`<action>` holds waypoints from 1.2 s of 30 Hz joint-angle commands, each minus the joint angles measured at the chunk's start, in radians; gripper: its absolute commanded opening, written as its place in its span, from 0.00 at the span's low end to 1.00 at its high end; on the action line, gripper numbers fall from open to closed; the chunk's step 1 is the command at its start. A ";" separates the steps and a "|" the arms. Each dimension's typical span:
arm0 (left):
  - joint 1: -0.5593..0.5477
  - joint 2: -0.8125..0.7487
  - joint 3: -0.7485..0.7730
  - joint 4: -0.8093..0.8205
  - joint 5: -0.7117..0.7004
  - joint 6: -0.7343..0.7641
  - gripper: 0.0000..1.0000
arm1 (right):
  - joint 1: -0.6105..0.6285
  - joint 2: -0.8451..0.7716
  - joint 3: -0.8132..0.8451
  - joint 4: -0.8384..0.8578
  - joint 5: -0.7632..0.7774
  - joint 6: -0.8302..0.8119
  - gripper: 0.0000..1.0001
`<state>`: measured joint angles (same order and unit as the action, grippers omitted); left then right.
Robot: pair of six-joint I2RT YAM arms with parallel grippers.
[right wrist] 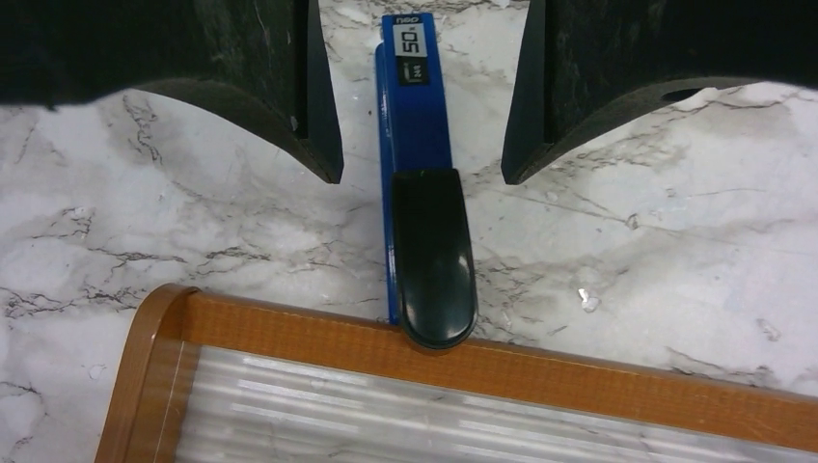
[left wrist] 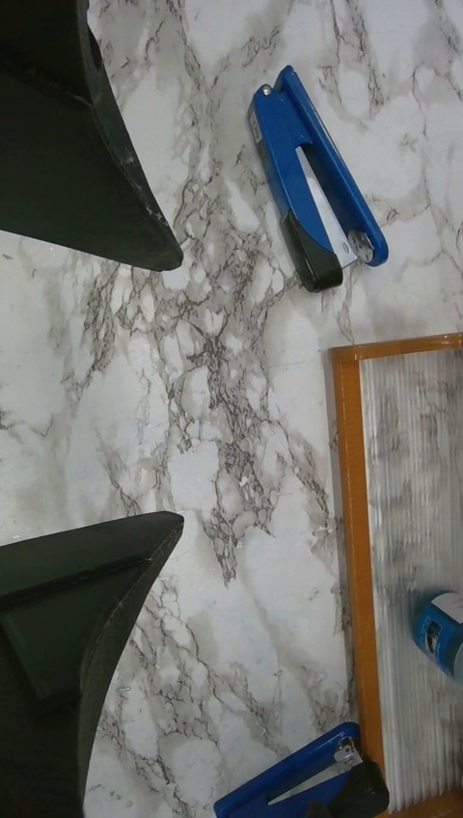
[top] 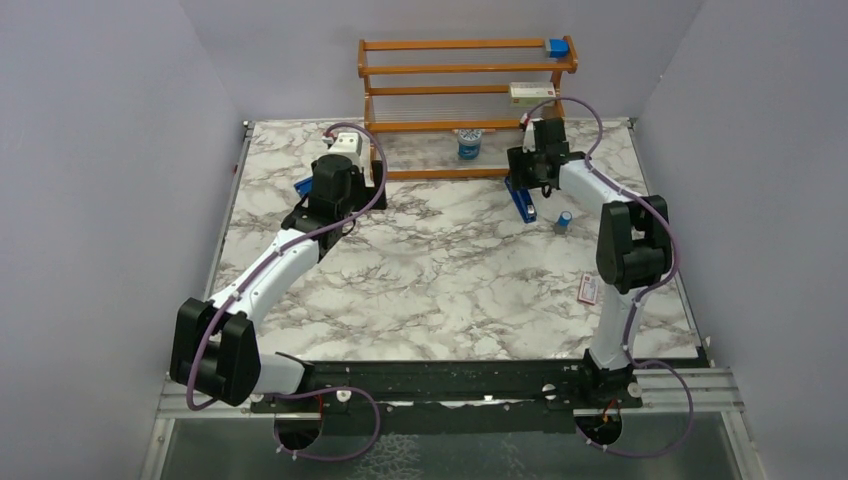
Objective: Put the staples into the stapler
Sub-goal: Pick up the stapler from the center of the board.
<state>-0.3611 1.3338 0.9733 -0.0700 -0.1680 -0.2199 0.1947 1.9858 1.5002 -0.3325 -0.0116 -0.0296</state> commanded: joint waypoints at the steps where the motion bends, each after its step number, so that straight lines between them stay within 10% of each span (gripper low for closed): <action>1: 0.005 0.011 0.018 0.030 0.032 0.001 0.99 | -0.014 0.047 0.046 -0.011 -0.019 -0.030 0.63; 18: 0.005 0.023 0.023 0.029 0.051 -0.002 0.99 | -0.014 0.131 0.093 -0.055 -0.062 -0.059 0.46; 36: 0.023 0.025 0.005 0.046 0.083 -0.040 0.99 | 0.133 -0.118 -0.097 0.039 -0.147 -0.106 0.01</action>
<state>-0.3527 1.3750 0.9741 -0.0692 -0.1368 -0.2390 0.2310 1.9903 1.4334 -0.3401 -0.0746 -0.1043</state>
